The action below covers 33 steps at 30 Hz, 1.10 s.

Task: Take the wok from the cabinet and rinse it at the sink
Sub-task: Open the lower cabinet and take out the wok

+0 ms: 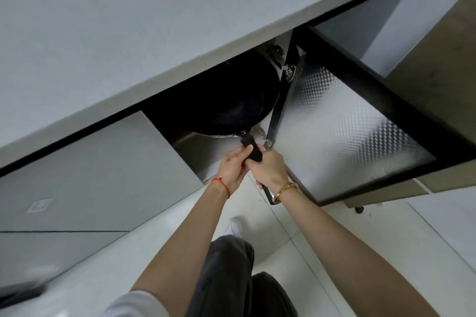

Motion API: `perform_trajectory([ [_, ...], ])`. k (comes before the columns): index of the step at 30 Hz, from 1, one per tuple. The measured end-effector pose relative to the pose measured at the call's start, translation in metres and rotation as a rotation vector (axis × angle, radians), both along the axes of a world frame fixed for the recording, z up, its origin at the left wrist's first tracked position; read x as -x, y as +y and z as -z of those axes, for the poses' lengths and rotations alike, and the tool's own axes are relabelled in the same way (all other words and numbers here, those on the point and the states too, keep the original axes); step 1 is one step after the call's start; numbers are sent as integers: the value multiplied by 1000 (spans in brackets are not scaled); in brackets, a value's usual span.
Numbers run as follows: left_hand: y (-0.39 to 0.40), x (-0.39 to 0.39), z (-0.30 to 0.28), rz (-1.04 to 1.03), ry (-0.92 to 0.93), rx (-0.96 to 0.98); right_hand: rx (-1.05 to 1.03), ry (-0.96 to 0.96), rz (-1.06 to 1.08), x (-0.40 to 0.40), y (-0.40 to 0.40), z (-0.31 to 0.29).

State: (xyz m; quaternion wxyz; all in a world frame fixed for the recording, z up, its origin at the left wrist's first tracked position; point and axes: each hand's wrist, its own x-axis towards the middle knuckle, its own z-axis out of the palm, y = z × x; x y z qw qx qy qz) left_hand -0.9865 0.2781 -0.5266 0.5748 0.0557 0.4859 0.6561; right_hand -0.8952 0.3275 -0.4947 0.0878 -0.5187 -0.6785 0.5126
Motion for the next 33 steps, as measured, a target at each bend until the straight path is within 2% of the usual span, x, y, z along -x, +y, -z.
perform_trajectory([
  [8, -42, -42, -46, 50, -87, 73, 97, -73, 29, -45, -41, -51],
  [20, -123, -124, -120, 118, -101, 184, 183, -102, 157, -125, -130, -115],
  [27, -179, -177, -186, 189, -91, 219, 235, -77, 197, -181, -191, -185],
  [33, -218, -210, -228, 215, -91, 237, 200, -81, 198, -217, -233, -229],
])
